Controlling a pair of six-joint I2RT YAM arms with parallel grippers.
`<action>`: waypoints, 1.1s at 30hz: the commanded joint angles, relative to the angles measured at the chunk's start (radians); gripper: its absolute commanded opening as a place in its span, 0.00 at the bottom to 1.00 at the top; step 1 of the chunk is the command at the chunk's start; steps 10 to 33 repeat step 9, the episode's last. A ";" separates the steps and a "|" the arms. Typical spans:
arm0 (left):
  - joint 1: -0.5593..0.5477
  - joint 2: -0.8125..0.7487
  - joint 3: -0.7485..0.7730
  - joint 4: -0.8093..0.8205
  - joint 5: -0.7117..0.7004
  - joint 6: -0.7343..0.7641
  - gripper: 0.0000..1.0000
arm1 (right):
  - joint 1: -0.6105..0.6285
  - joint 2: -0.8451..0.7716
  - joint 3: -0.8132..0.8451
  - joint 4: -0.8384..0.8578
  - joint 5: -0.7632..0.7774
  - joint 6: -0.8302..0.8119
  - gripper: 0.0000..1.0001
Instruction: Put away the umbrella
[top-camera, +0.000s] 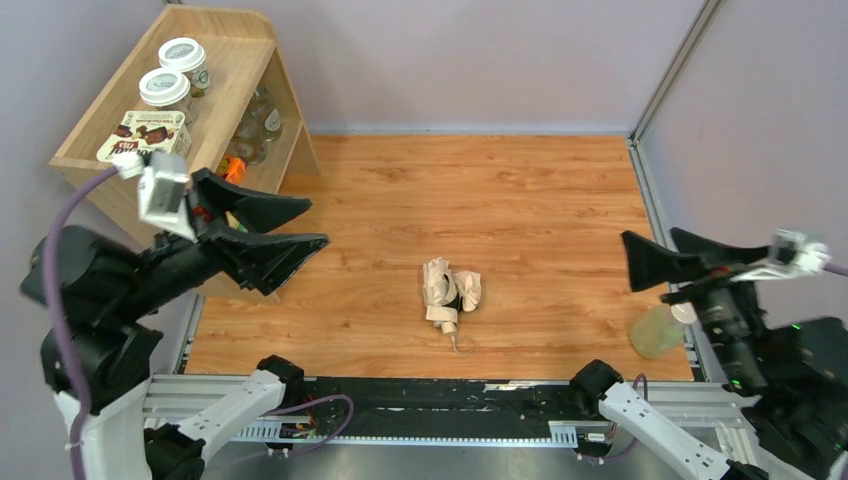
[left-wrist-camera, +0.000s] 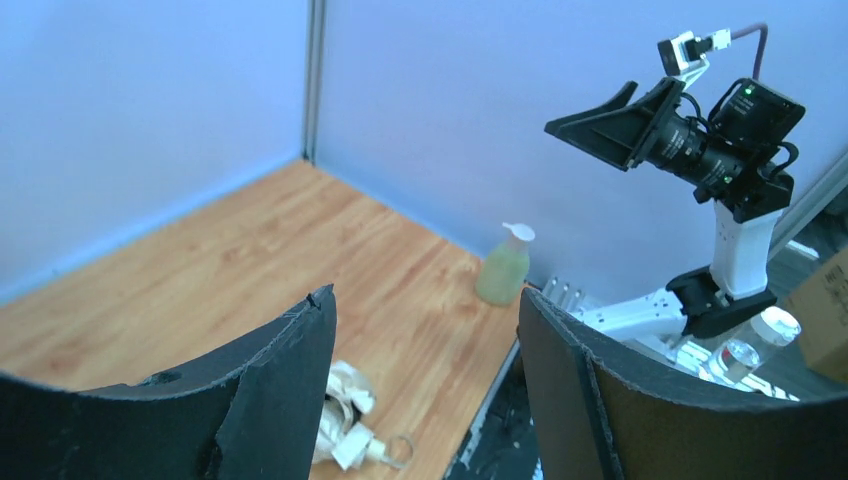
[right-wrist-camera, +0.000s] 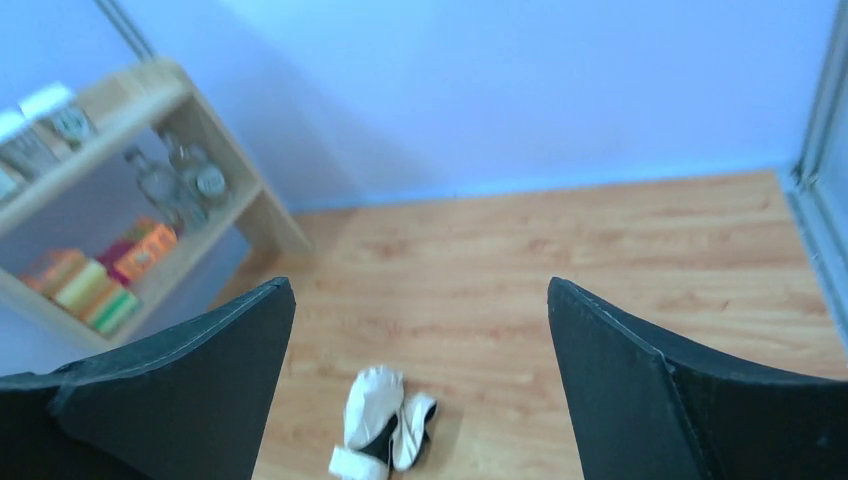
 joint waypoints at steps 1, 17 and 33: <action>0.003 -0.027 0.029 0.073 -0.037 0.008 0.73 | -0.004 -0.009 0.127 -0.037 0.137 -0.122 1.00; 0.003 -0.037 0.100 0.038 -0.060 0.014 0.74 | -0.004 -0.033 0.194 -0.030 0.125 -0.179 1.00; 0.003 -0.037 0.100 0.038 -0.060 0.014 0.74 | -0.004 -0.033 0.194 -0.030 0.125 -0.179 1.00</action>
